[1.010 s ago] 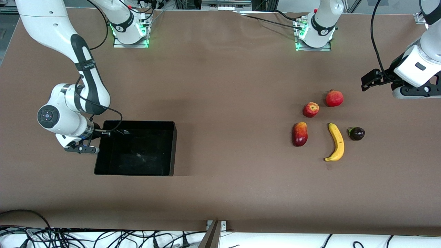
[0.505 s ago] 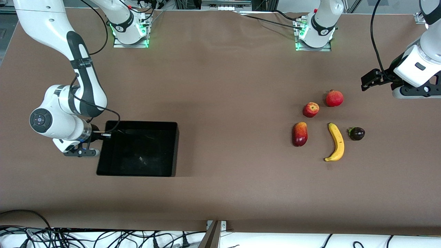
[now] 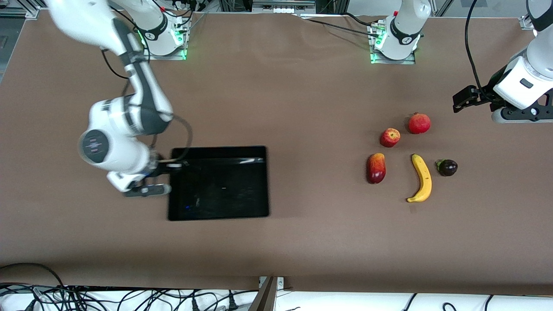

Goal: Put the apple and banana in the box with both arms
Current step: 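Grip the tray rim with the right gripper and drag it toward the fruit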

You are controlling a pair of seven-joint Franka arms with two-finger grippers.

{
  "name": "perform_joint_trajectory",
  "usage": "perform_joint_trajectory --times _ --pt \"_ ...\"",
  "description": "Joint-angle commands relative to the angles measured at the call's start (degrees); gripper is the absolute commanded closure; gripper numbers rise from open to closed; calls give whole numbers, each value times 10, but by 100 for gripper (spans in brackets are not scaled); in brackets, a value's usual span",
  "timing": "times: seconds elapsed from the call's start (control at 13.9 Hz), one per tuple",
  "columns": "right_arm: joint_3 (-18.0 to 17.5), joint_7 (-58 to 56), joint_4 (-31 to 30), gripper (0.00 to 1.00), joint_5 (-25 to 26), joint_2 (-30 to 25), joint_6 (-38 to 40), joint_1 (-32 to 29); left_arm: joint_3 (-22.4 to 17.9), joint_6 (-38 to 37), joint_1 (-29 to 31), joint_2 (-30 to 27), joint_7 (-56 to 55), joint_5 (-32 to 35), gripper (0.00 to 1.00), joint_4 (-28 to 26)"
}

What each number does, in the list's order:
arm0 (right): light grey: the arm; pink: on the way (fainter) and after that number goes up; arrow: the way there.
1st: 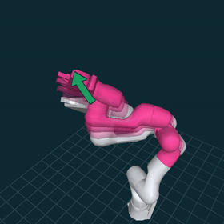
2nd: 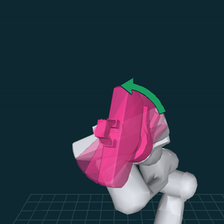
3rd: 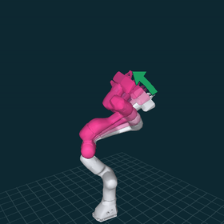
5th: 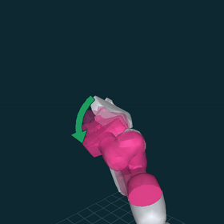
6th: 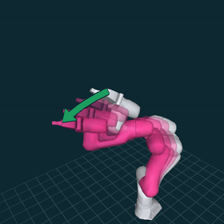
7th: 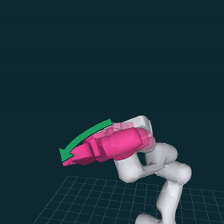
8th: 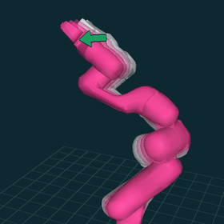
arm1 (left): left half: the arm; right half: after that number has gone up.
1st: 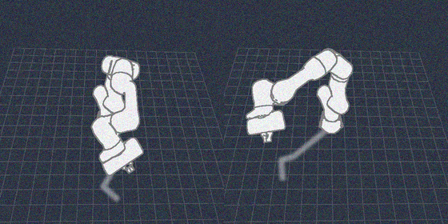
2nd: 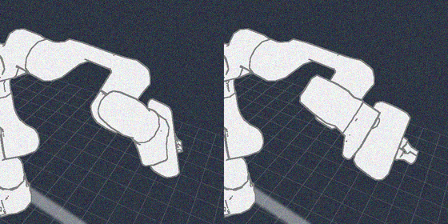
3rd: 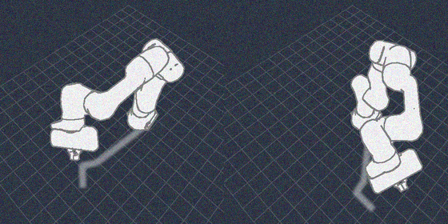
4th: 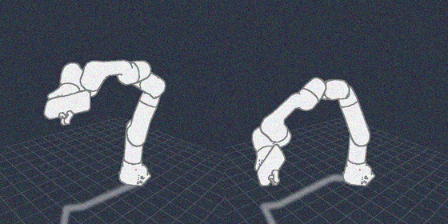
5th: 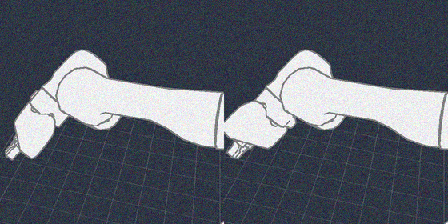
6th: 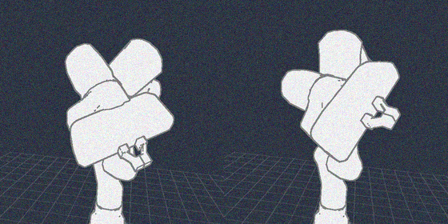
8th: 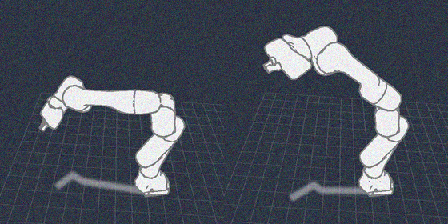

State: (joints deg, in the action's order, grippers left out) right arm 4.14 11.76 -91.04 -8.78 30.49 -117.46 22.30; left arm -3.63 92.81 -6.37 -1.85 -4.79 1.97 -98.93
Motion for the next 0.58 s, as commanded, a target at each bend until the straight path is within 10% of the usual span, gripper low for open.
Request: perform_joint_trajectory --times 0.0,0.51 --pt "3 105 48 100 -20 41 6 81 1 -12 2 -4 15 -8 0 10" --pt "2 229 138 100 -95 118 -50 191 0 -13 2 -2 11 -8 0 14"
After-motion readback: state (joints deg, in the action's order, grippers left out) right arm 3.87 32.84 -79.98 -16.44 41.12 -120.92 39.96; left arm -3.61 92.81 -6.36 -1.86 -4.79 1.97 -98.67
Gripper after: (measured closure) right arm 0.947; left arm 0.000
